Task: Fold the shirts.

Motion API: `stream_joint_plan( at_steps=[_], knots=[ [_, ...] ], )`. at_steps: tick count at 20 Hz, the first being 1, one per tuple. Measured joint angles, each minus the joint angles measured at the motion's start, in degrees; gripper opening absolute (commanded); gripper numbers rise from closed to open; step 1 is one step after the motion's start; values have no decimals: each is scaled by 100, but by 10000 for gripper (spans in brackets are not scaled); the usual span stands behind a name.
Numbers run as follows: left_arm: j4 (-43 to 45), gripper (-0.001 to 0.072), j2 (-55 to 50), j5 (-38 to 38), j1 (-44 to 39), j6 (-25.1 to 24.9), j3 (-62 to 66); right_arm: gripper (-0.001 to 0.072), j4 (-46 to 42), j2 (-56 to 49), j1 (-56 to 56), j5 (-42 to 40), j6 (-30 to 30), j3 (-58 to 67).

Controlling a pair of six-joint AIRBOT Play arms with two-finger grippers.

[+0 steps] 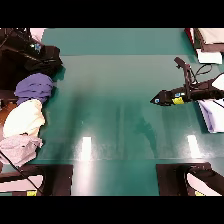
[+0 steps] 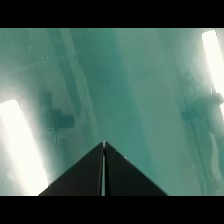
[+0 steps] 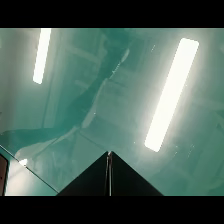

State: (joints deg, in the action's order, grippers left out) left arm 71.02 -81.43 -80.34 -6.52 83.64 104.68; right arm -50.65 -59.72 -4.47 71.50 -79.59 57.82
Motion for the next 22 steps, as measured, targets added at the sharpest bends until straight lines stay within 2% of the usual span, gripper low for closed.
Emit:
stream_joint_plan(
  at_steps=[1,2,3,5,10,15,20,21,22],
  knots=[
    [-13,84,0,109,0,0,0,22,0,0,0,-2,2,0],
    [-9,381,-7,271,-2,-57,0,22,0,0,-2,0,0,0],
    [59,560,-26,452,-2,-133,0,22,0,0,0,0,0,0],
    [474,563,-142,925,-2,-151,0,22,0,0,0,0,0,0],
    [2057,565,-1051,2210,214,282,0,22,7,0,-2,70,0,0],
    [2492,564,-2116,2990,695,363,0,22,11,0,-2,114,-4,0],
    [2586,562,-2710,3482,841,240,11,22,11,0,-2,184,-9,0],
    [2592,536,-2793,3534,857,221,11,22,11,0,-2,210,-9,0],
    [2594,392,-2852,3569,866,219,13,22,11,0,-2,240,-9,0]
  ],
)
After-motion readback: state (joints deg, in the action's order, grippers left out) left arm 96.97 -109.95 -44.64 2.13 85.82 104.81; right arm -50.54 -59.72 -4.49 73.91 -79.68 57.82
